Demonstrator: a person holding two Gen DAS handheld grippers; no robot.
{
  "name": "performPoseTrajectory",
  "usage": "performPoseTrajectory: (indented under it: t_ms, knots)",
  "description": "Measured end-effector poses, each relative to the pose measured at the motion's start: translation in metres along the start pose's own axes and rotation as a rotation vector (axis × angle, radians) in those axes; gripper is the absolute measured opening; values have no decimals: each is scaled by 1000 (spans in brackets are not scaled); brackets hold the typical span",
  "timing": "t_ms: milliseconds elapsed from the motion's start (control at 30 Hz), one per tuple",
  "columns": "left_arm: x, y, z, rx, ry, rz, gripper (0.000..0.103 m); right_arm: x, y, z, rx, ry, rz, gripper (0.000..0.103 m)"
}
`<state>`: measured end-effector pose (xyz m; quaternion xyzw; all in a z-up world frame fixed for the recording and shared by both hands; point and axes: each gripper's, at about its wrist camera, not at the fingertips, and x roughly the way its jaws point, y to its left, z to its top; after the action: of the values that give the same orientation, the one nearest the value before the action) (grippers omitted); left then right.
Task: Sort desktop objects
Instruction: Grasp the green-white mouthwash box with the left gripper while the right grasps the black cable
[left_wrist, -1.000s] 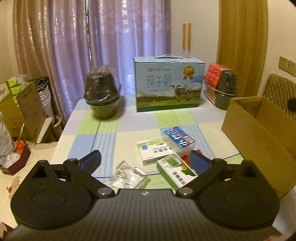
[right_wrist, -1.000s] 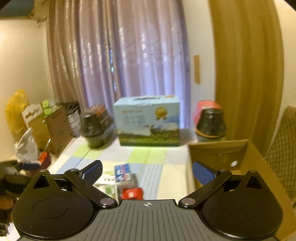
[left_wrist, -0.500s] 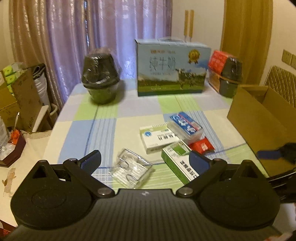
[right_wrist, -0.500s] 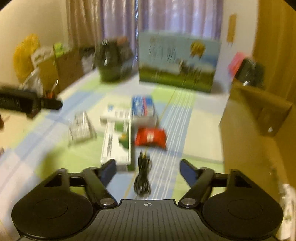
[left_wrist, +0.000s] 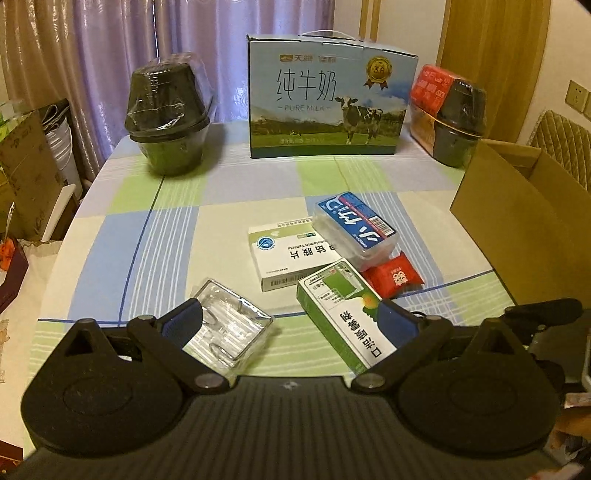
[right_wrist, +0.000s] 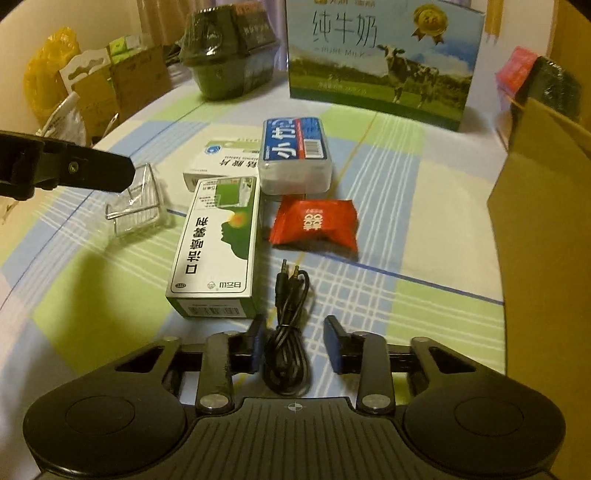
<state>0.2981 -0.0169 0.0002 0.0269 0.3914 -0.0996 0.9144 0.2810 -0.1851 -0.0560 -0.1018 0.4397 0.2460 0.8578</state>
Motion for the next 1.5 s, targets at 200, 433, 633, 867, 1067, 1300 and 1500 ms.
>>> performPoseTrajectory:
  t_ms: [200, 433, 633, 867, 1067, 1300, 1500]
  knots:
    - [9, -10, 2, 6, 12, -13, 98, 1, 0, 3, 3, 10, -2, 14]
    - [15, -16, 2, 13, 34, -16, 98, -10, 17, -2, -66, 28, 118, 12]
    - [25, -24, -4, 43, 52, -31, 95, -17, 7, 2, -13, 14, 43, 12]
    - [53, -36, -15, 101, 107, -48, 80, -12, -14, 0, 80, 45, 20, 12]
    - [60, -45, -19, 140, 103, -33, 64, -13, -16, -3, 69, 42, 22, 13]
    - [54, -37, -22, 89, 133, -39, 52, -13, -17, -5, 90, 35, 23, 14]
    - [30, -39, -41, 112, 164, -53, 51, -27, -9, -16, 120, 84, 44, 13]
